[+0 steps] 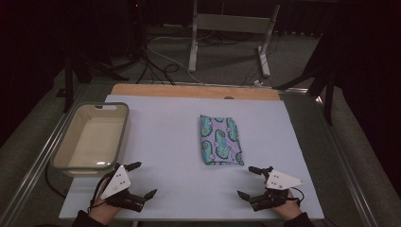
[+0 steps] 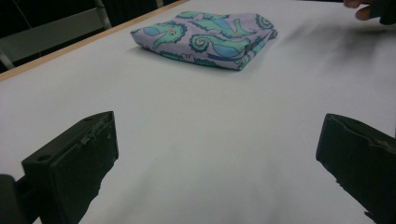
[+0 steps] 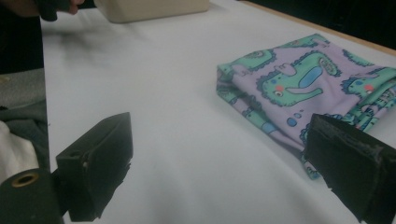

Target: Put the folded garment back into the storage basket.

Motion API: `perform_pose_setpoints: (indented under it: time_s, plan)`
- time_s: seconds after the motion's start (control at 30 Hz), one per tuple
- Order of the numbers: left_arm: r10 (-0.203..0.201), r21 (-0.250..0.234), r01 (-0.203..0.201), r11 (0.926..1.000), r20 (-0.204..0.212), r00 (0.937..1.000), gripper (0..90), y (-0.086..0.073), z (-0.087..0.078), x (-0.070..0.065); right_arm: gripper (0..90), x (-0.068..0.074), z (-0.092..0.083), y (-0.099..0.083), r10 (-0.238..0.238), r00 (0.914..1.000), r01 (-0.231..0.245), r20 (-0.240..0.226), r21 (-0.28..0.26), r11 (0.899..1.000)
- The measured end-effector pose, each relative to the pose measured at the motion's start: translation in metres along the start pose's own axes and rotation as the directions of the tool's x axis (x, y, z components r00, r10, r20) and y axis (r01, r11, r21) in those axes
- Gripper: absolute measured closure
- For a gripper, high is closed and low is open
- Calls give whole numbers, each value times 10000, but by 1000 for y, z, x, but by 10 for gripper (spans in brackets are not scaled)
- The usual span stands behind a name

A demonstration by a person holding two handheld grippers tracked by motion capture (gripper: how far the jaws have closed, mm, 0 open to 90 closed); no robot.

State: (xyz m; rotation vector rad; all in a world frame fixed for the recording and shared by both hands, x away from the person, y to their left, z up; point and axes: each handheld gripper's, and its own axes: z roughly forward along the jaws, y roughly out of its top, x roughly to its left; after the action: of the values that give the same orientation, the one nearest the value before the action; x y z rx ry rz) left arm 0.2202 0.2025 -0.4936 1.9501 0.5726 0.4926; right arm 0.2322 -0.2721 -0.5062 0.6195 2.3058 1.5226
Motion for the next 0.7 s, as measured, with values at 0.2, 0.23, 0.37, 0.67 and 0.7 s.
perform_pose_setpoints:
  time_s: [0.2, 0.23, 0.37, 0.67, 0.7]
  plan:
    - [44, 65, -44, 10000, 96, 9999, 0, 0, 1, 0, 78, 1, 0, 0, -50, 10000, 51, -36, 144, 9999]
    - [60, 89, -61, 9999, 114, 9999, 0, 0, 2, 0, 79, 2, 1, 0, -2, 10000, 3, -4, 140, 9999]
    - [83, 125, -86, 9999, 179, 9998, 0, -1, 3, 0, 78, 2, 2, -1, -39, 10000, 40, -64, 172, 9998]
    - [181, 155, -188, 9997, 408, 9990, 0, 1, 3, -2, 80, 5, 1, 1, -135, 9998, 137, -131, 138, 9998]
    - [196, 176, -203, 9996, 411, 9990, 0, 1, 3, -2, 80, 5, 1, 2, -134, 9999, 136, -96, 160, 9998]
